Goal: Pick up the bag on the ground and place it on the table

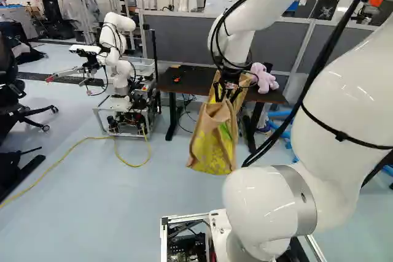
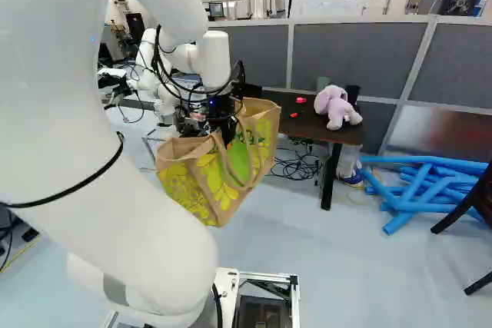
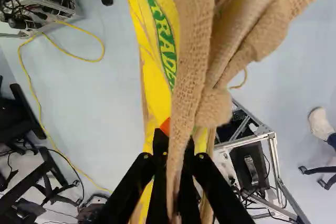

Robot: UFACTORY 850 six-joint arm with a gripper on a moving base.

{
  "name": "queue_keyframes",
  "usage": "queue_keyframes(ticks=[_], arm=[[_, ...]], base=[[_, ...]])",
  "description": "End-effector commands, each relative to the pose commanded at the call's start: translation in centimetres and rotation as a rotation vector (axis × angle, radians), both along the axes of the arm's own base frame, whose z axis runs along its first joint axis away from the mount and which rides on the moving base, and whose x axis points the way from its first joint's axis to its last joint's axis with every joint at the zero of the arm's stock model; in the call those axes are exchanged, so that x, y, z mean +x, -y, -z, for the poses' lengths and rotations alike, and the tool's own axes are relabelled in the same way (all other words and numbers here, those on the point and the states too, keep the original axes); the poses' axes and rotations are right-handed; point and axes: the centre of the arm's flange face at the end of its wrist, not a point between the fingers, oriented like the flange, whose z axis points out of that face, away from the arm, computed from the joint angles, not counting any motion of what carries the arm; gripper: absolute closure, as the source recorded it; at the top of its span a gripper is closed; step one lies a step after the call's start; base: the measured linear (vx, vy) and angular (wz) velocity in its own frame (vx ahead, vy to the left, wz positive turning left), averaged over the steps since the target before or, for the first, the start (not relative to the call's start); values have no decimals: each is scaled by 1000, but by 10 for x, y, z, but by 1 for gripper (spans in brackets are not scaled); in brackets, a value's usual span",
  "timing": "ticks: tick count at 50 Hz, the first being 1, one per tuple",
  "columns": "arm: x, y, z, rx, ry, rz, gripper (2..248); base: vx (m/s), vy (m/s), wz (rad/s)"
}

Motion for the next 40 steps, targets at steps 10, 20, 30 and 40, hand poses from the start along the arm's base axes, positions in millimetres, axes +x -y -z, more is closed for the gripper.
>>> queue_keyframes(ticks=[10, 20, 30, 40], arm=[[-1, 3, -15, -9, 6, -4, 229], [-1, 6, -31, -19, 9, -8, 229], [-2, 10, -46, -29, 10, -12, 229], [-2, 13, -62, -40, 7, -15, 229]], base=[[0, 0, 0], [0, 0, 0], [0, 0, 0], [0, 0, 0]])
